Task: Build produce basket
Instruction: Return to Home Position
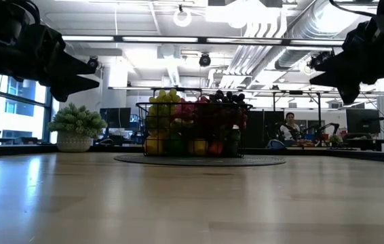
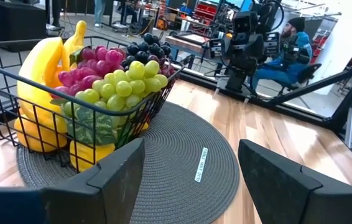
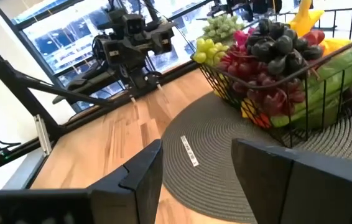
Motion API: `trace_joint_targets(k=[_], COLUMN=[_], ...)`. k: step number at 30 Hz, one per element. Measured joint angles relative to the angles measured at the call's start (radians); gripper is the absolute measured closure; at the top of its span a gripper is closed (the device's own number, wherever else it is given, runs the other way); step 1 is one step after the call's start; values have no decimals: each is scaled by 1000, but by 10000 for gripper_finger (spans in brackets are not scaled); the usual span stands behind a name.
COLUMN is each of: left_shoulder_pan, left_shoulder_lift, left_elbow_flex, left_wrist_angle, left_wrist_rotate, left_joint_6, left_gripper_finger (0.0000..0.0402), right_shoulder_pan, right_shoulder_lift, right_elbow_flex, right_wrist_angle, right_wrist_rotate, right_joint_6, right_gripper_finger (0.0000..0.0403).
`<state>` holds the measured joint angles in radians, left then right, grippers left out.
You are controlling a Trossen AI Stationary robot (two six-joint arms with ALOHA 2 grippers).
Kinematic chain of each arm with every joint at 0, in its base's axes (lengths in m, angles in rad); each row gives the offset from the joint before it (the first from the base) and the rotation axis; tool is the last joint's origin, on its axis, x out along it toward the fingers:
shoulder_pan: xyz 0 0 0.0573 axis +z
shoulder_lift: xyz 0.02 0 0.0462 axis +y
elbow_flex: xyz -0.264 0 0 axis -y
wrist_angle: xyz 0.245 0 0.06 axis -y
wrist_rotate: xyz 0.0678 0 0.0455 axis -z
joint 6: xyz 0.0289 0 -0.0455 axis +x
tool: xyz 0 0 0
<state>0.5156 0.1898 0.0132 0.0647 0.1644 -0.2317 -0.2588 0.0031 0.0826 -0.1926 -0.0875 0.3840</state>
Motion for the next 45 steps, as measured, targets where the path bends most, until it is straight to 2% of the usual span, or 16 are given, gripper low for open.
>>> trace_joint_targets(k=[11,19,45], left_shoulder_pan=[0,0,0], left_shoulder_lift=[0,0,0], left_elbow_flex=[0,0,0], left_wrist_angle=[0,0,0], left_wrist_rotate=[0,0,0], left_joint_6=[0,0,0], left_gripper_finger=[151,151,151], right_shoulder_pan=[0,0,0], right_shoulder_lift=[4,4,4], right_elbow_flex=[0,0,0], right_wrist_angle=[-14,-15,-16], right_wrist_rotate=[29,30,31], right_joint_6=[-7,64,62], right_gripper_finger=[231,231,231])
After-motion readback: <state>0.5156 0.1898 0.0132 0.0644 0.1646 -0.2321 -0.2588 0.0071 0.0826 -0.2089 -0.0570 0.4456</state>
